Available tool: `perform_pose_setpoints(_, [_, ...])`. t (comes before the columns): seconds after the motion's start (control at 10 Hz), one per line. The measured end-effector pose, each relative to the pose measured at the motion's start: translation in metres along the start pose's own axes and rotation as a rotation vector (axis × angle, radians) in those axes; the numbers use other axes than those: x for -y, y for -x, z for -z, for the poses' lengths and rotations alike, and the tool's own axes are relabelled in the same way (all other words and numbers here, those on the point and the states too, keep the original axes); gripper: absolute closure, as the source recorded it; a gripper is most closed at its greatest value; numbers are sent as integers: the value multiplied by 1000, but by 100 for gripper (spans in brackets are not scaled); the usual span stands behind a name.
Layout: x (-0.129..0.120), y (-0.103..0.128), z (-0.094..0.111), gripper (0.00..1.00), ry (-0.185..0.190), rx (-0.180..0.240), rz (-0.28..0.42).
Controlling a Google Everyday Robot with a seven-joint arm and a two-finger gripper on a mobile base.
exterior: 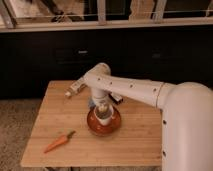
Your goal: Place the ceramic cup in the ceramic bowl
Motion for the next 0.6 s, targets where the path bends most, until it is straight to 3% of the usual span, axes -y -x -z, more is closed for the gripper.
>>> perform_pose_setpoints(0.1, [1, 0, -2, 31, 7, 23, 2])
perform_pose_setpoints(0.3, [2, 1, -3, 20, 2, 28, 5])
perform_pose_setpoints(0.6, [3, 0, 6, 20, 4, 18, 6])
